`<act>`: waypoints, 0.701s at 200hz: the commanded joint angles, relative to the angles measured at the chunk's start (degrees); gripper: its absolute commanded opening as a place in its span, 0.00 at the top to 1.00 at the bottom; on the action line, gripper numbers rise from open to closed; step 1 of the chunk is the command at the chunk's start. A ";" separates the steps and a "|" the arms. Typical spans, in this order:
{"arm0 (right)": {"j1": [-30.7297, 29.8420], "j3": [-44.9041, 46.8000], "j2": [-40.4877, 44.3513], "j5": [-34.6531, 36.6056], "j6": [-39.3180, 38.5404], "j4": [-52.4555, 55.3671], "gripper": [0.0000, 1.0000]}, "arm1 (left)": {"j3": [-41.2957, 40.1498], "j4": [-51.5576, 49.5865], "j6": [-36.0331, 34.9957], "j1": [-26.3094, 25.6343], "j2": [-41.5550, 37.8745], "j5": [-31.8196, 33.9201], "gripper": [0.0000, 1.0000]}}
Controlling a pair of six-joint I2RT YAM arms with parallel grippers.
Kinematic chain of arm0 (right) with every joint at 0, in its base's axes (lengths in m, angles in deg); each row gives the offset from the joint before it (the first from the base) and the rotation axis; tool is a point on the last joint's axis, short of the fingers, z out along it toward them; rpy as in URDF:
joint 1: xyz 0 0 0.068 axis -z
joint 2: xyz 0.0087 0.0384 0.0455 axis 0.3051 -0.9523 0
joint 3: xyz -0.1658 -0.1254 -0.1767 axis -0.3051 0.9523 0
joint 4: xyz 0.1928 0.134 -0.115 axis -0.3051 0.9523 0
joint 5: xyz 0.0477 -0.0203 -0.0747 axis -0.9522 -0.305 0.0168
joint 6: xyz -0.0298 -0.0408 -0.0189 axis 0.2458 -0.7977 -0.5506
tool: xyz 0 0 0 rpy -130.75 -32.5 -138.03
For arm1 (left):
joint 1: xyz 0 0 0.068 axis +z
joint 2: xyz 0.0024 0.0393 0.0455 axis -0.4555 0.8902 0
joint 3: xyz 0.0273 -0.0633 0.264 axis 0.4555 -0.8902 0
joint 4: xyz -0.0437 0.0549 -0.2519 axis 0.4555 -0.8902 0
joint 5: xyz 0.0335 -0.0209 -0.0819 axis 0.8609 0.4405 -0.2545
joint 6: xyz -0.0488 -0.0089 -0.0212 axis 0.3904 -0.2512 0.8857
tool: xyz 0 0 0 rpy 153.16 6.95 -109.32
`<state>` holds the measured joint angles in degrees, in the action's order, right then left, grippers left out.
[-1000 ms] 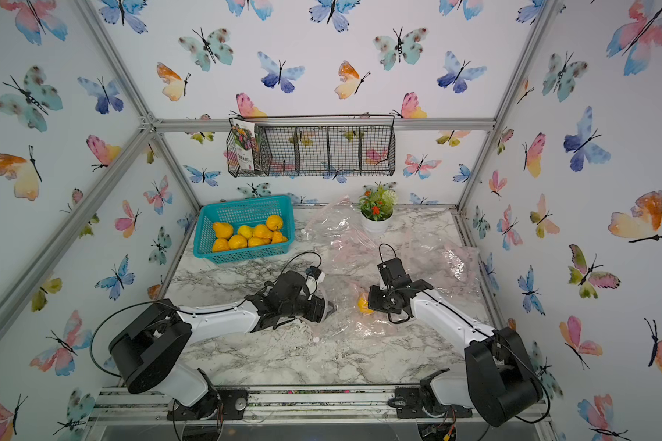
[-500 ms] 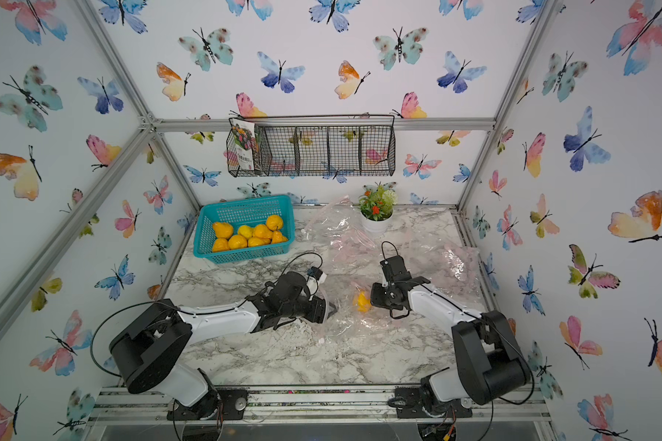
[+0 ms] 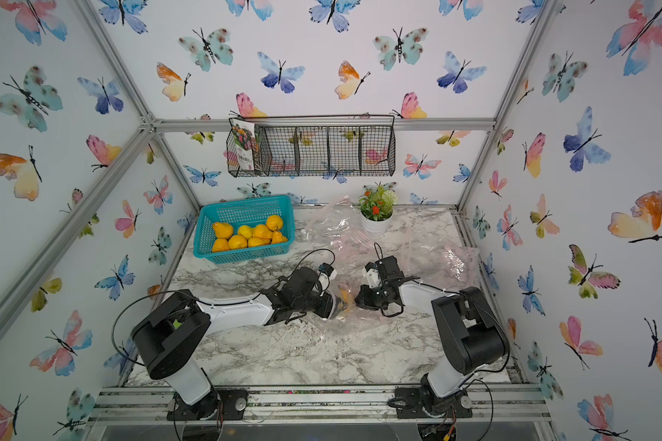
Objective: Open the zip-top bag and take out the pear
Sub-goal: Pick up the pear from the zipper food storage bag.
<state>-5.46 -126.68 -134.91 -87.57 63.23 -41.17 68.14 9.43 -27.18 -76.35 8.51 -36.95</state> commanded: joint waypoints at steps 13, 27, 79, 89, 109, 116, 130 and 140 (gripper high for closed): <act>-0.20 -0.72 -0.99 -4.26 -1.71 -0.85 0.84 | 3.64 -3.28 -0.71 -0.37 3.56 2.53 0.19; -0.16 -0.27 -0.79 -3.89 -1.73 -0.82 0.85 | 5.09 -5.06 -0.56 -0.41 5.24 3.78 0.20; -0.16 1.18 0.30 -4.53 -2.02 -0.59 0.85 | 3.93 -4.68 0.69 -0.50 9.09 8.87 0.22; -0.31 2.01 0.72 -5.08 -2.08 -0.96 0.86 | 3.44 -3.01 0.93 -0.56 9.49 9.56 0.22; -0.33 3.88 1.49 -5.78 -2.66 -1.25 0.88 | 4.41 -0.90 0.27 -0.42 10.71 9.05 0.20; -0.33 4.21 1.50 -6.29 -3.14 -1.11 0.88 | 5.00 -0.44 -0.03 -0.44 11.24 8.58 0.20; -0.50 4.74 1.58 -6.80 -3.80 -0.49 0.89 | 6.61 -0.19 -0.40 -0.41 12.44 8.16 0.19; -0.59 5.09 1.72 -6.61 -4.05 -0.04 0.89 | 7.57 -0.15 -0.59 -0.43 13.10 8.17 0.20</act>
<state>-5.55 -122.81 -134.25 -92.38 61.11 -42.57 73.80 9.04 -27.16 -76.73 18.54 -29.49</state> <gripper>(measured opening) 0.115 0.804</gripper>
